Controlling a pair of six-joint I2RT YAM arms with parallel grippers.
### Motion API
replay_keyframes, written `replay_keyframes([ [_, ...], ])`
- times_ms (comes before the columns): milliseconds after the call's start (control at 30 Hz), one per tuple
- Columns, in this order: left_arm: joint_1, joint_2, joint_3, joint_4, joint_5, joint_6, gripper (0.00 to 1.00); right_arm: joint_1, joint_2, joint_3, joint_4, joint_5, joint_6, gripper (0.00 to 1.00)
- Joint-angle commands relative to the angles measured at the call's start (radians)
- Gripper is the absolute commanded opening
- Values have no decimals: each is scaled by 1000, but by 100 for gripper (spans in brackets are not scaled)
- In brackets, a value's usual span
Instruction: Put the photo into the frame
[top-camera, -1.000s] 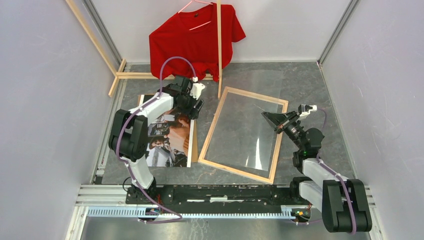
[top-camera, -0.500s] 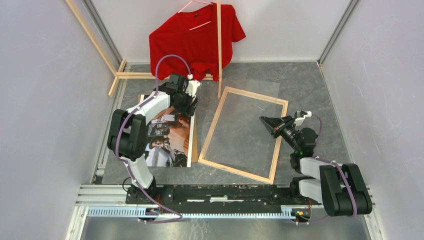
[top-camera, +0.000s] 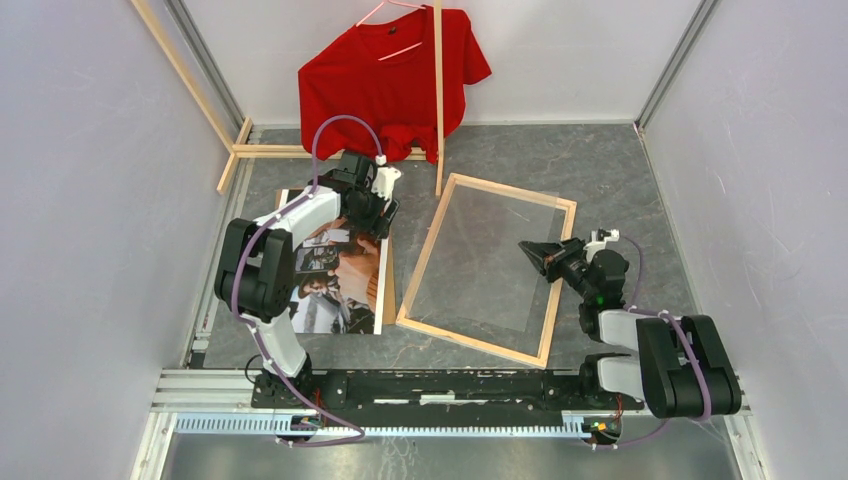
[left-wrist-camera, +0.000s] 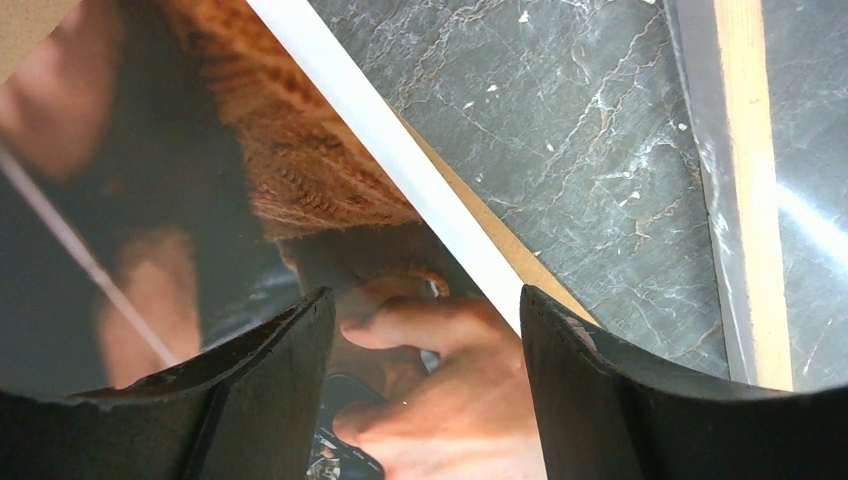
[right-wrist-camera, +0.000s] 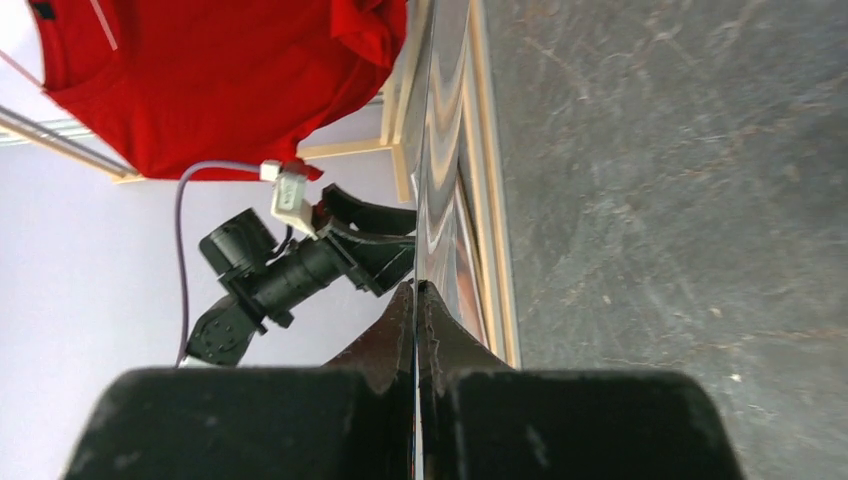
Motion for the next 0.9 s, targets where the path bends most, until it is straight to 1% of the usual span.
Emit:
replay_keyframes([
  [0,-12,-57,-11,21,37,-13,74,-22,44,26,-9,-1,-57,0],
  [133,-22,-61,-18,19,42,-12,74,-44,51,12,-42,-6,-97,0],
  [300,-45,-42,-19,20,44,-19,74,-119,69,6,-82,-35,-158,0],
  [600,-86,-8,-24,38,27,-26,74,-128,127,-29,-14,-51,-145,0],
  [867,-109,13,-32,55,15,-32,74,-130,123,-52,9,-63,-162,0],
])
